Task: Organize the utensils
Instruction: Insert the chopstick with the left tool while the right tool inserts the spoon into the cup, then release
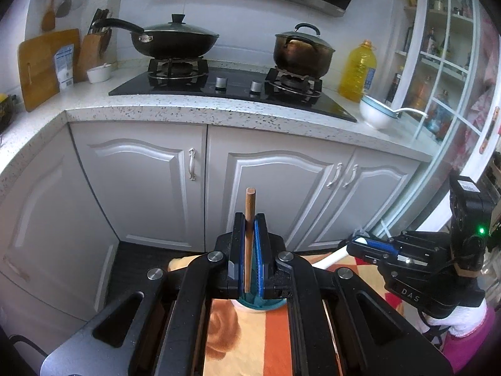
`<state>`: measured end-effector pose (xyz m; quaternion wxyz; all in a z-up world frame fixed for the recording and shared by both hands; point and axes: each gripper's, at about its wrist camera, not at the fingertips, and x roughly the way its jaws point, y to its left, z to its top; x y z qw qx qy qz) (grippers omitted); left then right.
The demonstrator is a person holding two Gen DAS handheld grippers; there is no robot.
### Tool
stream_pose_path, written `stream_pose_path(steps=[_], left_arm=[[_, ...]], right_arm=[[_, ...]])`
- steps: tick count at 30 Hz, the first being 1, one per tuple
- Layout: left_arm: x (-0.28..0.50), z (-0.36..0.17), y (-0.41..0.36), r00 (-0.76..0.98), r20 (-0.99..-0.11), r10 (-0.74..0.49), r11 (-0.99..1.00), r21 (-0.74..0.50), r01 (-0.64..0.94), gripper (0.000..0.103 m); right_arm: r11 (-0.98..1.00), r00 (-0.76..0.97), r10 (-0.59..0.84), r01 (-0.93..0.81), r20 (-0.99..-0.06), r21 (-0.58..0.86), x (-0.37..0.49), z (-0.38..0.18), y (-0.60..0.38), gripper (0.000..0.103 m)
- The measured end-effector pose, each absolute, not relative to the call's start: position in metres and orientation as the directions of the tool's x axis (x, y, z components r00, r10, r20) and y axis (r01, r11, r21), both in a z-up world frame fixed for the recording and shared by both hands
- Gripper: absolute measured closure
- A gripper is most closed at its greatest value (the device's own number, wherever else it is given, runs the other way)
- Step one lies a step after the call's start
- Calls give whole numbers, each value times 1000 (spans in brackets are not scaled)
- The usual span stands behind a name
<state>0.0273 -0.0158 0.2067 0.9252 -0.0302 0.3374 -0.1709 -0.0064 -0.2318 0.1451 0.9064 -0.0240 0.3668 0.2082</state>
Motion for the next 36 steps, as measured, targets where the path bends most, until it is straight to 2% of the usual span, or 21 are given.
stream_pose_path(steps=[4, 8, 23, 26, 27, 28, 30, 31, 33, 36], left_arm=[[39, 198, -18, 710, -625, -325, 944, -169, 284, 99], [49, 184, -25, 696, -649, -308, 948, -151, 279, 99], [71, 124, -35, 616, -733, -287, 955, -173, 239, 99], [72, 121, -33, 617, -736, -278, 959, -173, 225, 99], [72, 121, -33, 617, -737, -278, 959, -175, 222, 99], [73, 121, -32, 615, -737, -280, 959, -182, 219, 99], [73, 121, -32, 608, -742, -283, 958, -188, 217, 94], [72, 121, -32, 607, -742, -284, 958, -190, 216, 90], [69, 123, -31, 609, -739, -288, 957, -196, 215, 74], [65, 128, -29, 612, -732, -300, 954, -213, 213, 71]], right_arm=[[916, 646, 362, -378, -672, 130, 9, 141, -233, 96], [927, 656, 318, -366, -684, 79, 24, 136, -226, 96], [920, 512, 275, -387, -814, 68, 82, 70, -195, 96], [924, 514, 284, -373, -809, 87, 82, 69, -201, 96], [924, 519, 292, -369, -803, 98, 81, 70, -204, 95], [927, 528, 298, -358, -795, 109, 79, 73, -209, 86], [932, 547, 306, -339, -780, 128, 75, 81, -218, 67], [932, 553, 312, -335, -773, 136, 73, 84, -220, 67], [935, 561, 314, -323, -766, 147, 67, 90, -227, 66], [937, 577, 320, -310, -752, 161, 58, 97, -233, 66]])
